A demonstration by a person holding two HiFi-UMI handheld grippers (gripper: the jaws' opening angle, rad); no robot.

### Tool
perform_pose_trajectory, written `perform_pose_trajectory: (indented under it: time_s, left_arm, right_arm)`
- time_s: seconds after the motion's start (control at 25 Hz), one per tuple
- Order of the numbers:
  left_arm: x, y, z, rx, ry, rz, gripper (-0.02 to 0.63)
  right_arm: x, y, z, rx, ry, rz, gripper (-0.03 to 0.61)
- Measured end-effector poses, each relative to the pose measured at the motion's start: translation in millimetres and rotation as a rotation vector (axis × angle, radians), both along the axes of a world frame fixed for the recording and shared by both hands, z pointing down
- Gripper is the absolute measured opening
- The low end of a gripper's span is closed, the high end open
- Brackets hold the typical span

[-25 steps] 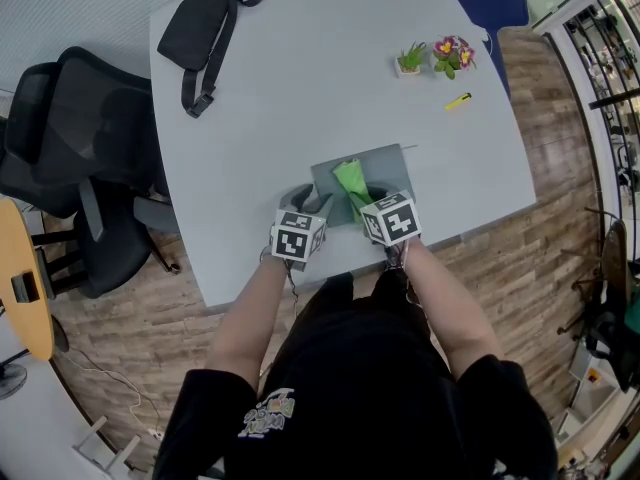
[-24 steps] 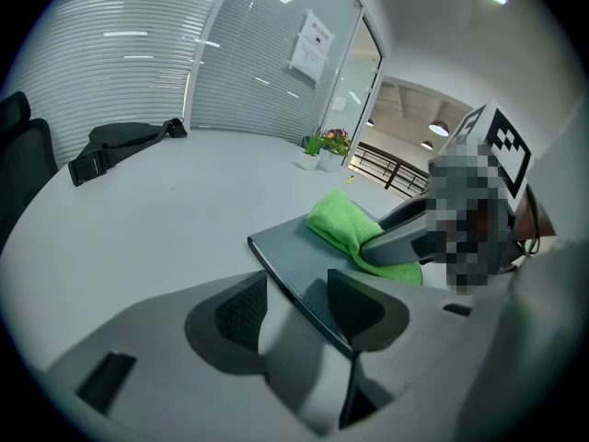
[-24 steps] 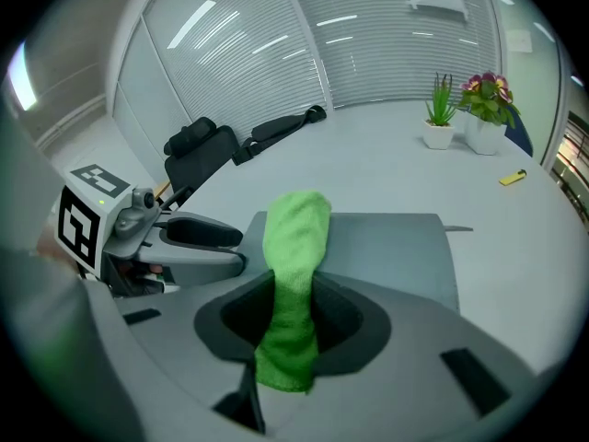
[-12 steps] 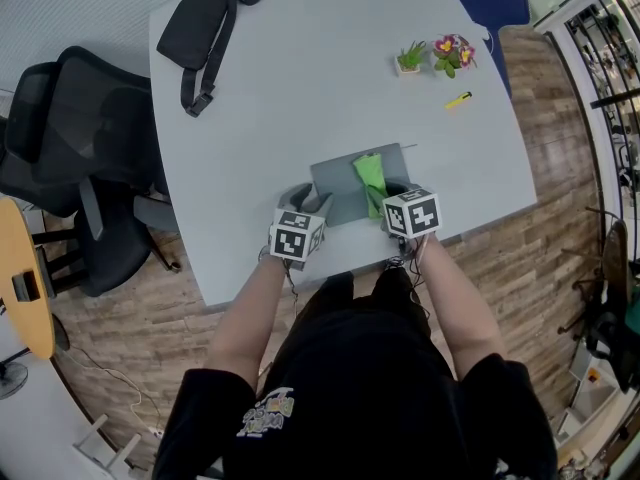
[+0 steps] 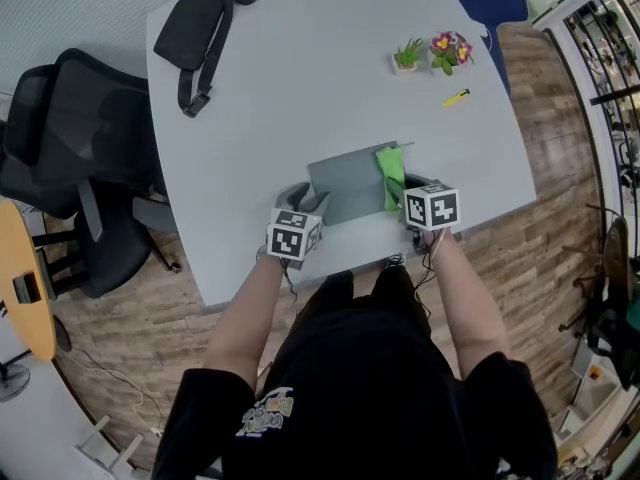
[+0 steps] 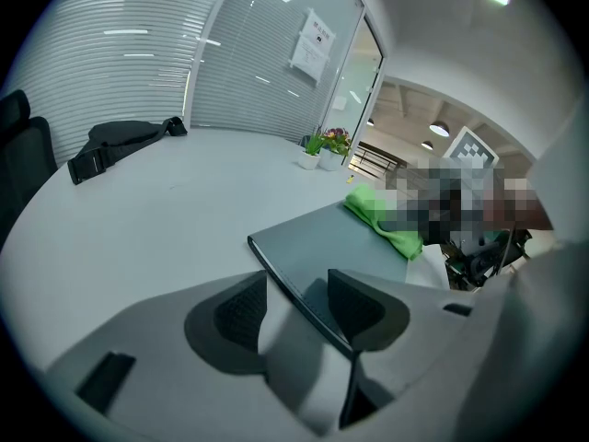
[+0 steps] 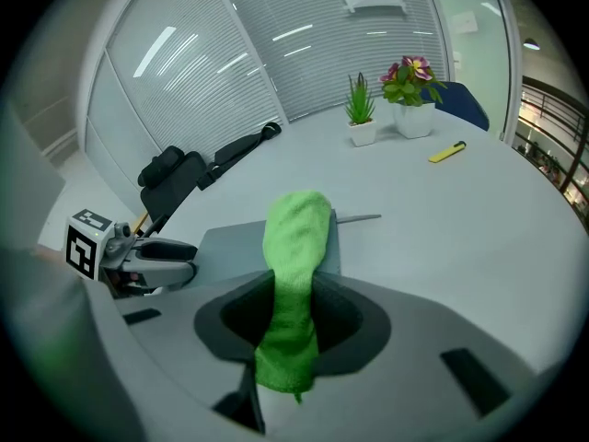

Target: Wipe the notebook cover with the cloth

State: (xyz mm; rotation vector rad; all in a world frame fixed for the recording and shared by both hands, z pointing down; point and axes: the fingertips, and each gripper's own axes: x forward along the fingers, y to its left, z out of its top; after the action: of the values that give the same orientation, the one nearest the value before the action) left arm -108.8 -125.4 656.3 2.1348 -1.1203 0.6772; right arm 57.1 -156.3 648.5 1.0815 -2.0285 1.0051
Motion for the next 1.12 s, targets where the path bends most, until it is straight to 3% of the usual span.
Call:
perform_pose_trajectory:
  time_s: [0.64,0.88,1.12]
  left_arm:
    - [0.5,0.2,0.5,-0.003,0.002,0.000,0.196]
    - [0.4,0.2,0.1,-0.001,0.002,-0.002,0.196]
    - [0.9,-0.4,0.5,-0.003,0.002,-0.002,0.196]
  right_arm:
    - [52.2,-10.5,-3.5,0.031,0.053,0.156,0.110]
    - [48.9,-8.2,-13.3,0.069,0.055,0.152,0.110]
    - [19.8,0.2,-21.5,0.080,0.016,0.096,0.110]
